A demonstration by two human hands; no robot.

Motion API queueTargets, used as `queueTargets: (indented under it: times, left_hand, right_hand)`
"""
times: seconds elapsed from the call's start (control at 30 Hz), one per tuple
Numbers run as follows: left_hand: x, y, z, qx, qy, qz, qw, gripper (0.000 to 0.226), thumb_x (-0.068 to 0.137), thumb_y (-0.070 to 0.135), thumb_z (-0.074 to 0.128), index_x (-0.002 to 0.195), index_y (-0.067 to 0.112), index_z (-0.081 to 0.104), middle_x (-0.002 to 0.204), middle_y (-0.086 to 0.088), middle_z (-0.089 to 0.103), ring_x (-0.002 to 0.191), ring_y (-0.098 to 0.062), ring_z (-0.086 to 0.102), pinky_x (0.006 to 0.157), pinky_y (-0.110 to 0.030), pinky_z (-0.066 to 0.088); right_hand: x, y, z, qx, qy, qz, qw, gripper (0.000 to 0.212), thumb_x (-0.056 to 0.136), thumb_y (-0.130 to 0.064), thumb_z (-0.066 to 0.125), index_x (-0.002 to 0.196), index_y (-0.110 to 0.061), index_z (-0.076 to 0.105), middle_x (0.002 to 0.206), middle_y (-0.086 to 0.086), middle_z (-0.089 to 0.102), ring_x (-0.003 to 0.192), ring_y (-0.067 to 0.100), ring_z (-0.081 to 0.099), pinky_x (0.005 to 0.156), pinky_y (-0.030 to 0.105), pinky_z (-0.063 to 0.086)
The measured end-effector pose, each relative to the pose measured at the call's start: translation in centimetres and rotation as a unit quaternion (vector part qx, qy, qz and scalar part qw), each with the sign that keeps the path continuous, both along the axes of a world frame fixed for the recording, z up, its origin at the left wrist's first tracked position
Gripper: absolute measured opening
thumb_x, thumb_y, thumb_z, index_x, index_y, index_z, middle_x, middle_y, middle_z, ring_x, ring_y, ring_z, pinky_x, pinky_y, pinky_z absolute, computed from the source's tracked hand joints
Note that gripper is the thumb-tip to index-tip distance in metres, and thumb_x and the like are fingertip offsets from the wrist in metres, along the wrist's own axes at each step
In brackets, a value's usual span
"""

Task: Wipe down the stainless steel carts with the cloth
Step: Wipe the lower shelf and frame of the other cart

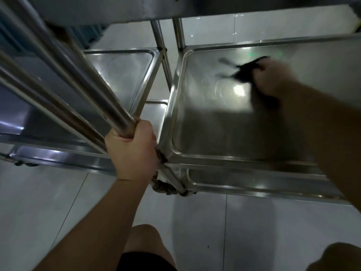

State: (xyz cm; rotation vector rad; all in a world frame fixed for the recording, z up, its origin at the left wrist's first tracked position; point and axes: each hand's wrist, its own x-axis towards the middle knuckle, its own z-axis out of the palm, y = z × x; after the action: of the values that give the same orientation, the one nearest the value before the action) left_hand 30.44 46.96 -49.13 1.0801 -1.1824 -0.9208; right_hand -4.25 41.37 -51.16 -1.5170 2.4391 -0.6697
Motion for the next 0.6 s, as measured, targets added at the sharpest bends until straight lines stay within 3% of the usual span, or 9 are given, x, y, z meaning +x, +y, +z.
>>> queueTargets:
  times: [0.1, 0.23, 0.3, 0.37, 0.47, 0.6]
  left_hand:
    - [-0.4, 0.0, 0.1, -0.005, 0.022, 0.017, 1.000, 0.025, 0.088, -0.007, 0.055, 0.066, -0.009, 0.043, 0.054, -0.009, 0.037, 0.046, -0.011, 0.043, 0.049, -0.025, 0.041]
    - [-0.4, -0.3, 0.0, 0.007, 0.040, 0.012, 0.999, 0.026, 0.082, 0.007, 0.058, 0.060, 0.009, 0.044, 0.056, -0.009, 0.034, 0.049, -0.018, 0.038, 0.051, -0.029, 0.037]
    - [-0.4, -0.3, 0.1, 0.018, 0.048, -0.003, 0.999, 0.031, 0.081, 0.010, 0.060, 0.056, 0.024, 0.047, 0.054, -0.005, 0.036, 0.047, -0.016, 0.038, 0.050, -0.027, 0.037]
    - [-0.3, -0.3, 0.1, 0.028, 0.046, -0.007, 0.999, 0.033, 0.081, 0.013, 0.061, 0.054, 0.027, 0.048, 0.053, -0.001, 0.039, 0.047, -0.015, 0.040, 0.050, -0.025, 0.038]
    - [-0.3, -0.5, -0.1, 0.021, 0.031, 0.008, 0.999, 0.025, 0.080, 0.015, 0.061, 0.058, 0.014, 0.048, 0.055, -0.009, 0.040, 0.050, -0.021, 0.042, 0.052, -0.028, 0.038]
    - [-0.4, -0.3, -0.2, 0.006, 0.012, 0.017, 1.000, 0.040, 0.075, 0.025, 0.060, 0.064, -0.009, 0.043, 0.057, -0.015, 0.042, 0.049, -0.021, 0.045, 0.047, -0.024, 0.039]
  right_hand:
    - [-1.8, -1.4, -1.3, 0.033, -0.019, -0.127, 0.991, 0.046, 0.097, -0.036, 0.050, 0.134, -0.014, 0.067, 0.132, 0.024, 0.064, 0.122, 0.046, 0.061, 0.106, 0.051, 0.051]
    - [1.2, -1.6, -1.1, 0.046, -0.019, -0.184, 0.982, 0.054, 0.088, -0.043, 0.048, 0.133, -0.018, 0.063, 0.130, 0.020, 0.063, 0.120, 0.045, 0.061, 0.105, 0.050, 0.050]
    - [5.8, -0.3, -0.4, 0.042, 0.003, -0.127, 0.991, 0.047, 0.090, -0.044, 0.049, 0.127, -0.023, 0.066, 0.124, 0.018, 0.067, 0.113, 0.044, 0.065, 0.095, 0.046, 0.053]
    - [11.4, 1.3, 0.2, 0.042, -0.009, -0.004, 0.999, 0.044, 0.091, -0.047, 0.050, 0.127, -0.029, 0.068, 0.125, 0.013, 0.068, 0.113, 0.041, 0.066, 0.094, 0.044, 0.055]
    - [18.3, 4.3, -0.6, 0.038, -0.003, 0.160, 0.986, 0.047, 0.099, -0.046, 0.048, 0.142, -0.034, 0.063, 0.149, -0.003, 0.059, 0.137, 0.029, 0.051, 0.113, 0.043, 0.044]
    - [20.3, 8.1, -1.3, 0.023, 0.011, 0.198, 0.980, 0.050, 0.107, -0.045, 0.041, 0.152, -0.032, 0.053, 0.163, -0.011, 0.044, 0.153, 0.019, 0.030, 0.124, 0.044, 0.029]
